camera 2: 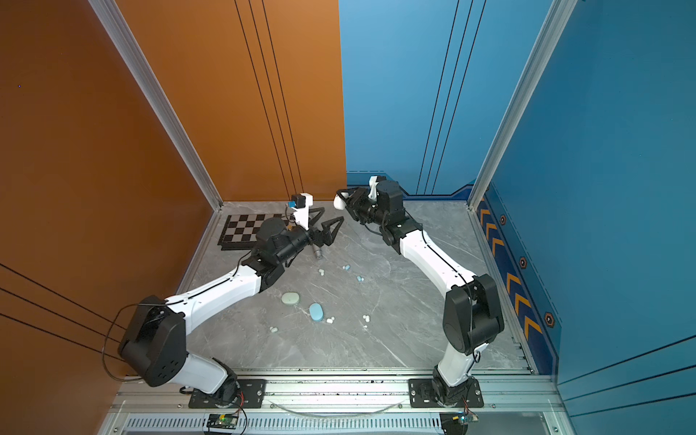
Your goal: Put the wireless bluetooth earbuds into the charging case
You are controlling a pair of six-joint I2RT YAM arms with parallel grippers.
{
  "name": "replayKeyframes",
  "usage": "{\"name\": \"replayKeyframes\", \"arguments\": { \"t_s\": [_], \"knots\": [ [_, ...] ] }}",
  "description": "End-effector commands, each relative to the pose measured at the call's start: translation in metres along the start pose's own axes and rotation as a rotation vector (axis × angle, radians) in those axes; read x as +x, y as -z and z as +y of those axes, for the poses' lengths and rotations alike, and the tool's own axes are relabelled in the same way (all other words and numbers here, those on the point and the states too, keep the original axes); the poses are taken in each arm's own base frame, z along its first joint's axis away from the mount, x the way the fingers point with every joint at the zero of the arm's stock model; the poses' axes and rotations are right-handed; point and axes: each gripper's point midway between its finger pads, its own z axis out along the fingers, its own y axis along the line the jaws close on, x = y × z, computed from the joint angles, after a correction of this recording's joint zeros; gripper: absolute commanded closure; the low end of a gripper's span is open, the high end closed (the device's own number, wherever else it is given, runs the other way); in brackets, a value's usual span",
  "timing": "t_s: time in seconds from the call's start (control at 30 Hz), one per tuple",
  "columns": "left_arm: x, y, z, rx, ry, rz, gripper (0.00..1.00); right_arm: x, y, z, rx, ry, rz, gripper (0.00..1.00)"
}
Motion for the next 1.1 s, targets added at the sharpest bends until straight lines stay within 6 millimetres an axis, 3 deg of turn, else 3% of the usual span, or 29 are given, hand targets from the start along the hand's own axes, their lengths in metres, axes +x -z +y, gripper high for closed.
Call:
{"name": "replayKeyframes", "arguments": {
  "t_s": [0.0, 0.1, 0.57, 0.8, 1.07],
  "knots": [
    [-0.029, -0.009, -0.001, -0.018, -0.027, -0.102, 0.1, 0.001, 0.015, 0.04, -0.126, -0.005, 0.024, 0.78],
    [-0.033, -0.015, 0.002, -0.024, -0.035, -0.117, 0.12, 0.004, 0.017, 0.043, -0.136, -0.005, 0.041, 0.79],
    [-0.033, -0.025, 0.012, -0.024, -0.034, -0.112, 0.47, 0.01, 0.016, 0.053, -0.176, -0.012, 0.074, 0.82],
    [-0.038, -0.03, 0.018, -0.027, -0.038, -0.122, 0.47, 0.012, 0.011, 0.053, -0.169, -0.011, 0.091, 0.83],
    [-0.043, -0.04, 0.017, 0.001, -0.033, -0.127, 0.59, 0.012, 0.009, 0.053, -0.174, -0.011, 0.099, 0.83]
  ]
}}
